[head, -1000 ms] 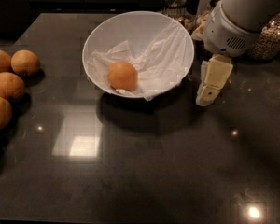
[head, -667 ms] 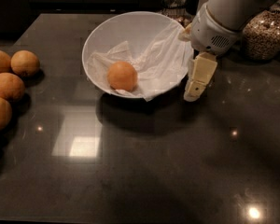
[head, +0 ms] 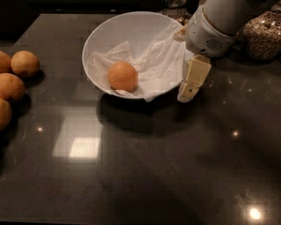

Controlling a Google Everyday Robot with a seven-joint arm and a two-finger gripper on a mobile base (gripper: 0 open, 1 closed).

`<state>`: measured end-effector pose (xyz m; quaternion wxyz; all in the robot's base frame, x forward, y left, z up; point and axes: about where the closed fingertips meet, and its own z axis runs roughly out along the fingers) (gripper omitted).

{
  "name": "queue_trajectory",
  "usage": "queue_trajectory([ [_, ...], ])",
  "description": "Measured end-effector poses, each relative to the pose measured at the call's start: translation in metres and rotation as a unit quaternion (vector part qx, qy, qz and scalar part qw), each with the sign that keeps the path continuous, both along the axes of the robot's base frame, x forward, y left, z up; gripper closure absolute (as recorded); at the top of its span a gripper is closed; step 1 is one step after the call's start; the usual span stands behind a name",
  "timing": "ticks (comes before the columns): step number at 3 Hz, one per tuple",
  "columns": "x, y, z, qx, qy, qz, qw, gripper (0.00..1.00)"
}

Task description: Pick orange from white bowl

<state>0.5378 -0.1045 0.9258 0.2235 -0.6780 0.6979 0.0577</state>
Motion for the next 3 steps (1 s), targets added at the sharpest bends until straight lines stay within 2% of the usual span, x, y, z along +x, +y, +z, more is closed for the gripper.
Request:
queue_trajectory([
  [1, 0.023, 0.037, -0.007, 0.046, -0.007, 0.021, 0.9987, 0.0],
  [2, 0.062, 0.081, -0.003, 0.087, -0.007, 0.043, 0.9952, 0.0],
  [3, 0.062, 0.081, -0.003, 0.087, -0.007, 0.043, 0.9952, 0.0],
])
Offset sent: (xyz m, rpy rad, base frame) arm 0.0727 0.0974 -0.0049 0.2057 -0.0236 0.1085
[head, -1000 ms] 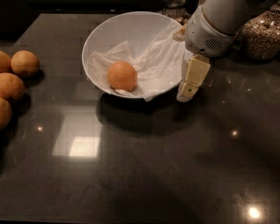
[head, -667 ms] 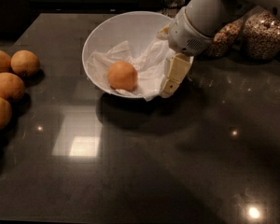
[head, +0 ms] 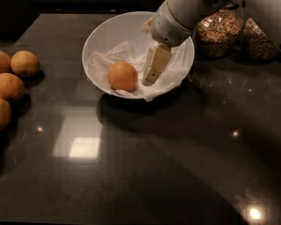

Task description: Pick orange from white bowl

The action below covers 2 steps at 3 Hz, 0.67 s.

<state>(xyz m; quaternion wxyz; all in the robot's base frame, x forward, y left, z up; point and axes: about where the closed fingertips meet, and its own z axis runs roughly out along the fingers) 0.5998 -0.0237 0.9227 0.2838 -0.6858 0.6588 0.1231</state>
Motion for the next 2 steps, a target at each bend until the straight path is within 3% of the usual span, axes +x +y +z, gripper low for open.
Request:
queue_trajectory([
  [1, -0.003, -0.002, -0.003, 0.019, 0.006, -0.004, 0.9998, 0.0],
  [2, -0.003, 0.014, 0.0, 0.039, 0.005, 0.01, 0.9992, 0.19],
])
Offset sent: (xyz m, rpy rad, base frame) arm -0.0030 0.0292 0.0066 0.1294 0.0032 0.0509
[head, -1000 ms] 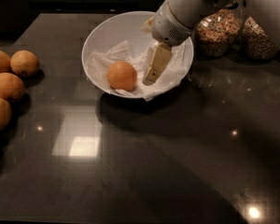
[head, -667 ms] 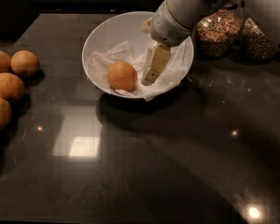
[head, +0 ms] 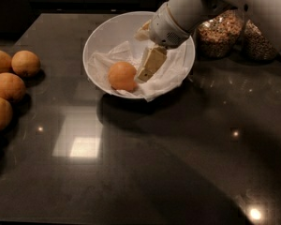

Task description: Pick orange from white bowl

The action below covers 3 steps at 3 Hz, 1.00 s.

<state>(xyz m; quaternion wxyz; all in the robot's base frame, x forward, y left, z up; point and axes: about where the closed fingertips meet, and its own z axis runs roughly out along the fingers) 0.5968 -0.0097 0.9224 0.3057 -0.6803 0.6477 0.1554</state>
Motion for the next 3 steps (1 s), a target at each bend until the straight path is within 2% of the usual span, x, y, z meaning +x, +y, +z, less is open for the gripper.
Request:
queue_trajectory([
  [1, -0.003, 0.01, 0.003, 0.004, 0.0, 0.009, 1.0, 0.31],
  [2, -0.002, 0.015, 0.003, 0.005, 0.002, 0.014, 0.9999, 0.19],
  [3, 0.001, 0.022, -0.005, 0.006, 0.014, 0.017, 0.9997, 0.19],
])
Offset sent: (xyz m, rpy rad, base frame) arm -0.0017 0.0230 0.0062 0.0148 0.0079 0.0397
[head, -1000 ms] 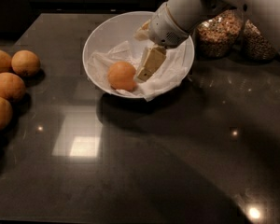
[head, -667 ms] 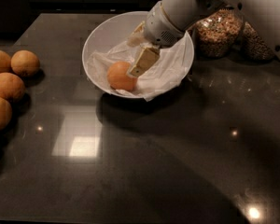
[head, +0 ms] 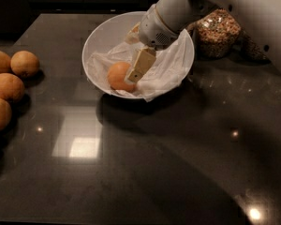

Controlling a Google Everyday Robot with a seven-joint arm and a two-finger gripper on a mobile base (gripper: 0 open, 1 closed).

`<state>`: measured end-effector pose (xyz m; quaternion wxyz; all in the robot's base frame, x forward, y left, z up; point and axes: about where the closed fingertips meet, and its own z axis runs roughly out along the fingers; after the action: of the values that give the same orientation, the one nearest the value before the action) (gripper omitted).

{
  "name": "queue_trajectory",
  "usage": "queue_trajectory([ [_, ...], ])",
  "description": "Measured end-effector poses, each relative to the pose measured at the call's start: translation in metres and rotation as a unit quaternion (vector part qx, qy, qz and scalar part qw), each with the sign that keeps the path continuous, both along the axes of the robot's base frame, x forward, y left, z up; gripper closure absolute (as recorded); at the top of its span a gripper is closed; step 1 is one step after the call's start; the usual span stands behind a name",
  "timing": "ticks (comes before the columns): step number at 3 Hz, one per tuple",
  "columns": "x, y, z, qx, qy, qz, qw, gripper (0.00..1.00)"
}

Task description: Pick orange from white bowl

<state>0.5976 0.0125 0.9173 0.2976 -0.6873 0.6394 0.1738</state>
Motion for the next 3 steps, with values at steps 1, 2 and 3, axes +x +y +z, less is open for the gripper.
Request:
queue_trajectory([
  [1, 0.004, 0.006, -0.009, -0.001, 0.01, 0.004, 0.9999, 0.2],
  [2, 0.01, 0.01, -0.018, -0.003, 0.022, 0.005, 0.9997, 0.22],
  [3, 0.013, 0.014, -0.027, -0.004, 0.035, 0.007, 0.9993, 0.21],
])
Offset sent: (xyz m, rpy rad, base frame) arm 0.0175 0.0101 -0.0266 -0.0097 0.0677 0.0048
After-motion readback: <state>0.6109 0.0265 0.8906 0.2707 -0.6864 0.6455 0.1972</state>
